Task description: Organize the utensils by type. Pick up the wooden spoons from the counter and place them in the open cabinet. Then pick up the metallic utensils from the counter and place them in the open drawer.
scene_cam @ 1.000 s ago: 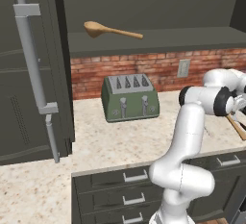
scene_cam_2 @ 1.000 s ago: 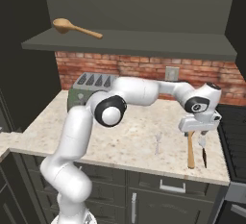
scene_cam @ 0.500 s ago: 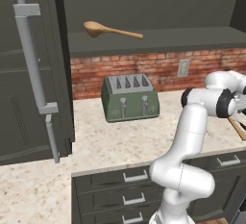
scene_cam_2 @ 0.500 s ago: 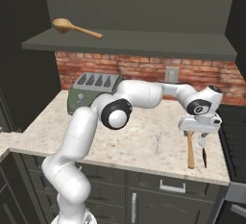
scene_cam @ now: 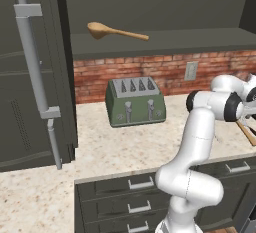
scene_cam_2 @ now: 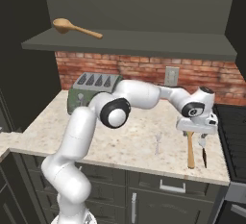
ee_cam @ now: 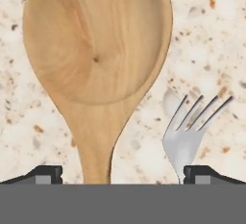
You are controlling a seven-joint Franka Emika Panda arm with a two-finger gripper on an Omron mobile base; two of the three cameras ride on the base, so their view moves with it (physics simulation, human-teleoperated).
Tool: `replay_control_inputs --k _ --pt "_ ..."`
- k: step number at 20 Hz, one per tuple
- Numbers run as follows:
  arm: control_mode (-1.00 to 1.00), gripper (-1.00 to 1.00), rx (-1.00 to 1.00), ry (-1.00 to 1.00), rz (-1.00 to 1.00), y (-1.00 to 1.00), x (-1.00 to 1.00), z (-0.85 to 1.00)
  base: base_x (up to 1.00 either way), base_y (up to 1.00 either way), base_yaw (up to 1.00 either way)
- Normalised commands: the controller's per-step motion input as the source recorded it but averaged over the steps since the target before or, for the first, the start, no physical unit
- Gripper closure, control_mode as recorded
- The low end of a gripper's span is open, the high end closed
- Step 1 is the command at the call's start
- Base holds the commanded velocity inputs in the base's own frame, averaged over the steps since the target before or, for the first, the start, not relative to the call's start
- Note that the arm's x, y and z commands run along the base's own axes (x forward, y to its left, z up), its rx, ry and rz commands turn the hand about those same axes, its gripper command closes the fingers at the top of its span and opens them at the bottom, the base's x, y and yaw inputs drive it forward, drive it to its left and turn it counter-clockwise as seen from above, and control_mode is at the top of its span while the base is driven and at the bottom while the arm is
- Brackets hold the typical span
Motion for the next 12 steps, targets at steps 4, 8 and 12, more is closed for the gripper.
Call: replay_control_inputs --k 4,8,12 --pt "-1.0 -1.0 -0.24 0.0 -0.11 0.01 0.25 -0.3 0.0 0.0 0.0" --pt "-1.0 -1.0 -0.13 0.0 -0.08 0.0 0.2 -0.25 0.0 0.0 0.0" --pt "-1.0 -1.0 -0.01 0.01 -0.07 -0.03 0.13 -0.21 0.0 0.0 0.0"
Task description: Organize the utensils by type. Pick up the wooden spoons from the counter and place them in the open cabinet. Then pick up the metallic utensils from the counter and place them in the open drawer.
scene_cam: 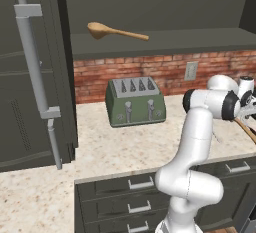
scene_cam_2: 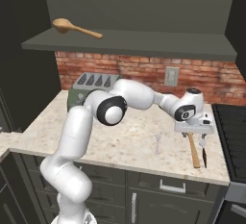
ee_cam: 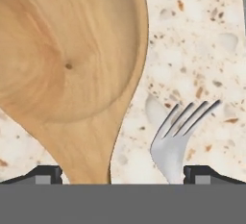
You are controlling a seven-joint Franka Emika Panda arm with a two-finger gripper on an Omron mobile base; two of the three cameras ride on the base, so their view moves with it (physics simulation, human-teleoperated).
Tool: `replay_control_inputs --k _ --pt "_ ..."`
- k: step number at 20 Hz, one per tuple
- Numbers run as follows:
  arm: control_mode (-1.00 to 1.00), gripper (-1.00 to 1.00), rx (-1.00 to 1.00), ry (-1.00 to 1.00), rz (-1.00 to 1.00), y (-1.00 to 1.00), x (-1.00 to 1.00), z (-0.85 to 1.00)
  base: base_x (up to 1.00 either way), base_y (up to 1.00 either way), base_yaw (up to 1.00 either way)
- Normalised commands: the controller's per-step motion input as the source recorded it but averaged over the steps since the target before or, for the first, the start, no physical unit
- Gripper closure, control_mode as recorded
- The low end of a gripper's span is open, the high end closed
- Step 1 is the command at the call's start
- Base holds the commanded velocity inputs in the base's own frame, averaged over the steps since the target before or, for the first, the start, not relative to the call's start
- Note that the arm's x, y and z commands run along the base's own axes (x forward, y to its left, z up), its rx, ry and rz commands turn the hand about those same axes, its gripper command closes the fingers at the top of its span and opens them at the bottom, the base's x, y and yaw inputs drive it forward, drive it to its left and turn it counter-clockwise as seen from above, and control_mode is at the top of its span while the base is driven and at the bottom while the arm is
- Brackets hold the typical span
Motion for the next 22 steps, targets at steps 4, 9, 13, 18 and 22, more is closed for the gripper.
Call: replay_control_inputs --k 4,9,13,18,22 --pt "-1.0 -1.0 0.0 0.08 -0.06 -0.02 0.01 -0.17 0.0 0.0 0.0" --pt "-1.0 -1.0 0.04 0.06 -0.01 0.0 0.0 -0.08 0.0 0.0 0.0" --pt "-1.0 -1.0 0.04 0.01 0.0 0.0 0.0 0.0 0.0 0.0 0.0" --pt "-1.0 -1.0 0.04 0.0 0.0 0.0 0.0 0.0 0.0 0.0 0.0" --pt "-1.0 1.0 0.02 0.01 0.0 0.0 -0.01 -0.03 0.0 0.0 0.0"
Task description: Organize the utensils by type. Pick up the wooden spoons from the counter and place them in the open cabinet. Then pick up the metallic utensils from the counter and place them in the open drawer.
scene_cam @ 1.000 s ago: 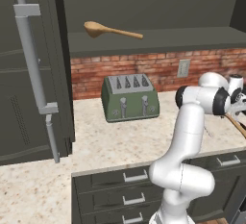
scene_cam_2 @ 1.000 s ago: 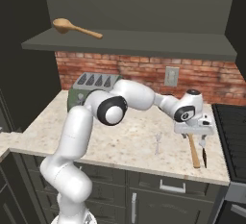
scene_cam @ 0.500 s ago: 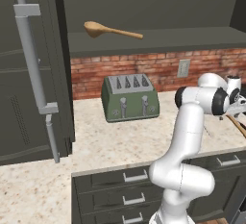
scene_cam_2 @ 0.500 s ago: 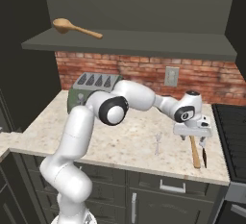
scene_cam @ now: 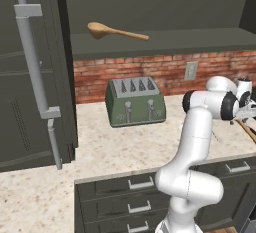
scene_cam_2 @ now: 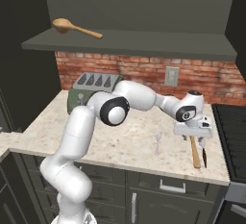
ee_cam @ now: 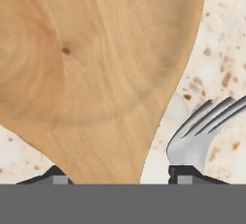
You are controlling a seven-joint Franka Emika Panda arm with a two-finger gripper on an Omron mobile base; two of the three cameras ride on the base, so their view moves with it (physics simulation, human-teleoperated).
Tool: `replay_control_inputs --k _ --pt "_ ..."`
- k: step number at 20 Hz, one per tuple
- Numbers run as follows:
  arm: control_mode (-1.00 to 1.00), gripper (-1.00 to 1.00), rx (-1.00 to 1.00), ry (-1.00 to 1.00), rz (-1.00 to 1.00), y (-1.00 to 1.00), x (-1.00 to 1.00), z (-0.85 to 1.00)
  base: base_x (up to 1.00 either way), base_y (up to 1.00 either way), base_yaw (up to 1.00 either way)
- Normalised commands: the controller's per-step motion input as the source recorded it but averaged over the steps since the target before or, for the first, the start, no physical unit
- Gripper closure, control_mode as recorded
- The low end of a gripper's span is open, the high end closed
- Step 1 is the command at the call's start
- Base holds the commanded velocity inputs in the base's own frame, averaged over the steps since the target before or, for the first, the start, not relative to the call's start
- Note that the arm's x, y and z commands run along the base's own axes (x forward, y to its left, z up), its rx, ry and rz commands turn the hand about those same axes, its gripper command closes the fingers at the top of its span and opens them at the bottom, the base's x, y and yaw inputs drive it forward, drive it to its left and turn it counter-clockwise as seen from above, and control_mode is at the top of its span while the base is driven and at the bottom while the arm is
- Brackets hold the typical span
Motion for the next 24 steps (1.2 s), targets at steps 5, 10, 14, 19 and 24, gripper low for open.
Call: replay_control_inputs --k 5,10,14,19,24 --pt "-1.0 1.0 0.0 0.0 0.0 0.0 -0.17 0.0 0.0 0.0 0.0" --pt "-1.0 1.0 0.02 0.0 0.03 -0.05 -0.37 0.25 0.0 0.0 0.0" --pt "-1.0 1.0 0.08 -0.1 0.14 -0.03 -0.61 0.6 0.0 0.0 0.0" --pt "-1.0 1.0 0.0 -0.18 0.23 0.08 -0.65 0.72 0.0 0.0 0.0" --pt "-1.0 1.0 -0.05 -0.23 0.31 0.45 -0.57 0.56 0.0 0.0 0.0"
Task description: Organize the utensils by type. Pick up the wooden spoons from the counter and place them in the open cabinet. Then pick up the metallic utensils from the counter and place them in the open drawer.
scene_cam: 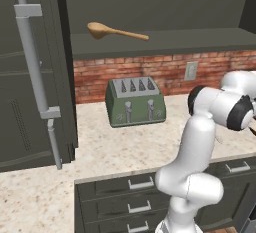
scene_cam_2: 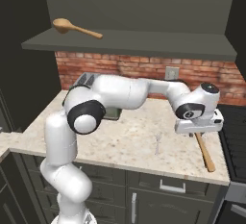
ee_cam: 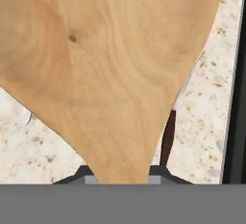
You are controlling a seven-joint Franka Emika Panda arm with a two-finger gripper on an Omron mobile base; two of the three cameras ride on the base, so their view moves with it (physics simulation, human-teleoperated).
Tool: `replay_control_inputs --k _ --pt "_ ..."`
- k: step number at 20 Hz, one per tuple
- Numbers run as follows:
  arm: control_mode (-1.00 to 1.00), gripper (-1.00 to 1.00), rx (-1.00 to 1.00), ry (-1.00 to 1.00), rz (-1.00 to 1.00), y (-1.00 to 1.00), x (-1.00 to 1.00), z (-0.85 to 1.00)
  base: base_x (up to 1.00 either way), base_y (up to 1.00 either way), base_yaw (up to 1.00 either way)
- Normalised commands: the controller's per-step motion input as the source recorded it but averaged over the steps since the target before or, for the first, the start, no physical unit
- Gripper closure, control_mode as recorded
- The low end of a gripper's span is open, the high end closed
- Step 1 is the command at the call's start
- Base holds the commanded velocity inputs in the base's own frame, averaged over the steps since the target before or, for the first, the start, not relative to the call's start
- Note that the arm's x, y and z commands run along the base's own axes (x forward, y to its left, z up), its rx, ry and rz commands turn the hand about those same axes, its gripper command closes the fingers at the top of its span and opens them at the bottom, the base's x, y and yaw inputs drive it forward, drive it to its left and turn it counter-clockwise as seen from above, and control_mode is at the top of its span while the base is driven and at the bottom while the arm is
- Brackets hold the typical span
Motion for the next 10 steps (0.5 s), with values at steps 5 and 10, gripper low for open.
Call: replay_control_inputs --k 5,10 --pt "-1.0 1.0 -0.18 -0.25 0.26 0.59 -0.45 0.5 0.0 0.0 0.0" --pt "-1.0 1.0 -0.18 -0.19 0.19 0.42 -0.41 0.56 0.0 0.0 0.0"
